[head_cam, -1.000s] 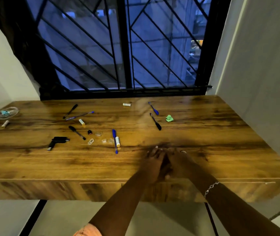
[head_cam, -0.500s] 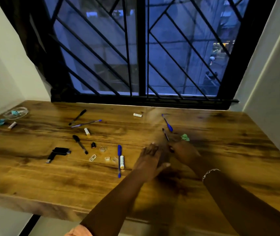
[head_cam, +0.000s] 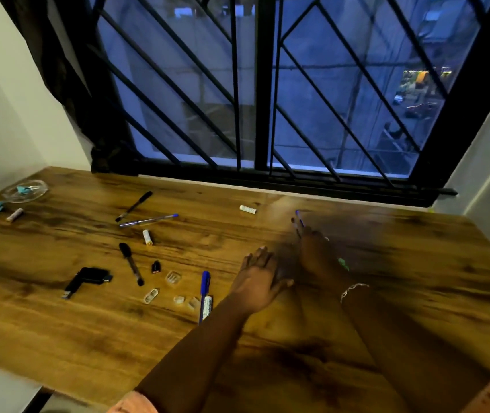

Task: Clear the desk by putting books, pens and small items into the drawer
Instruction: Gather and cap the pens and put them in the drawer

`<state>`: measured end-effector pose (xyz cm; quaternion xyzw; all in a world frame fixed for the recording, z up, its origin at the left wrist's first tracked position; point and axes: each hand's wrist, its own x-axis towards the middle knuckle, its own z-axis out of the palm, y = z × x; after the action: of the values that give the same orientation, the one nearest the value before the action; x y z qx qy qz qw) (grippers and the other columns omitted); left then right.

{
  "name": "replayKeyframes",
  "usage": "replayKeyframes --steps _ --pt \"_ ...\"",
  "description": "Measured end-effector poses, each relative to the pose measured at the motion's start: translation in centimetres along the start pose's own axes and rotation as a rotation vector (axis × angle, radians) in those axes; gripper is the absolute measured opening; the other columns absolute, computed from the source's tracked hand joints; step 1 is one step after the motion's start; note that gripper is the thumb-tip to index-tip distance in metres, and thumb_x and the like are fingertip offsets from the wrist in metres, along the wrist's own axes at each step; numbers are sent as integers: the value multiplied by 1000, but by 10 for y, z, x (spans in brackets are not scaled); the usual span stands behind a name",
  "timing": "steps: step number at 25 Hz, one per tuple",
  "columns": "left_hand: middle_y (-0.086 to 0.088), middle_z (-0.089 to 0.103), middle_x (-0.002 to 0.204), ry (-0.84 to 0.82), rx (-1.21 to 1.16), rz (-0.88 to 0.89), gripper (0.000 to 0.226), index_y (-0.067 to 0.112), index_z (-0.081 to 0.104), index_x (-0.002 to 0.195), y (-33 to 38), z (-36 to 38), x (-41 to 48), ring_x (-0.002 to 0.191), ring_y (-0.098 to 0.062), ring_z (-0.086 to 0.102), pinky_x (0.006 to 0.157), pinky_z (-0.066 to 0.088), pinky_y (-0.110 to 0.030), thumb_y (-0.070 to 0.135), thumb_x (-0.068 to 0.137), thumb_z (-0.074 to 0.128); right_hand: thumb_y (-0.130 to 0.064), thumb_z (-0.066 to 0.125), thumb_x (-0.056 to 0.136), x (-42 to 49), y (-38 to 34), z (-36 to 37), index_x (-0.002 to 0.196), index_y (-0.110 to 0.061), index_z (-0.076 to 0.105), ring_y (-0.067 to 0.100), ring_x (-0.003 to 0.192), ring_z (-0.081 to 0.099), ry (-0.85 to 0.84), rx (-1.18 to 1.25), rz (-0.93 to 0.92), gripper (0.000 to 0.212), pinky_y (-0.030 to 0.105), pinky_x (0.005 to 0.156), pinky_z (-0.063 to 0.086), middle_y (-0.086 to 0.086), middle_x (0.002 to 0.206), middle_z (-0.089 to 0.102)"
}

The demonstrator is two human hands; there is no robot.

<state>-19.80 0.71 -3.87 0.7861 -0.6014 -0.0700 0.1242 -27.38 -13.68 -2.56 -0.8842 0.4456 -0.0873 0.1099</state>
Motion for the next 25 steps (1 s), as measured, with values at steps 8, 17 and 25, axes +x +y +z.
replayKeyframes --steps 8,17,25 --pt "-19 33 148 9 -122 -107 93 10 37 139 -26 -8 12 142 -27 21 114 19 -36 75 77 17 -34 33 99 82 33 0 142 -13 31 38 124 43 -168 13 77 48 43 104 37 24 138 42" --pt "-16 62 112 101 -170 -194 56 7 59 113 -48 -34 13 108 -32 56 90 43 -35 53 86 40 -20 42 95 86 10 17 132 2 42 40 119 46 -150 -96 60 43 42 100 41 26 131 45" --pt "-7 59 123 -144 157 -874 32 17 56 118 -72 -58 4 117 -27 54 95 43 -38 29 88 59 -13 37 97 66 -3 27 125 8 40 44 116 46 13 56 118 35 45 95 38 31 128 45"
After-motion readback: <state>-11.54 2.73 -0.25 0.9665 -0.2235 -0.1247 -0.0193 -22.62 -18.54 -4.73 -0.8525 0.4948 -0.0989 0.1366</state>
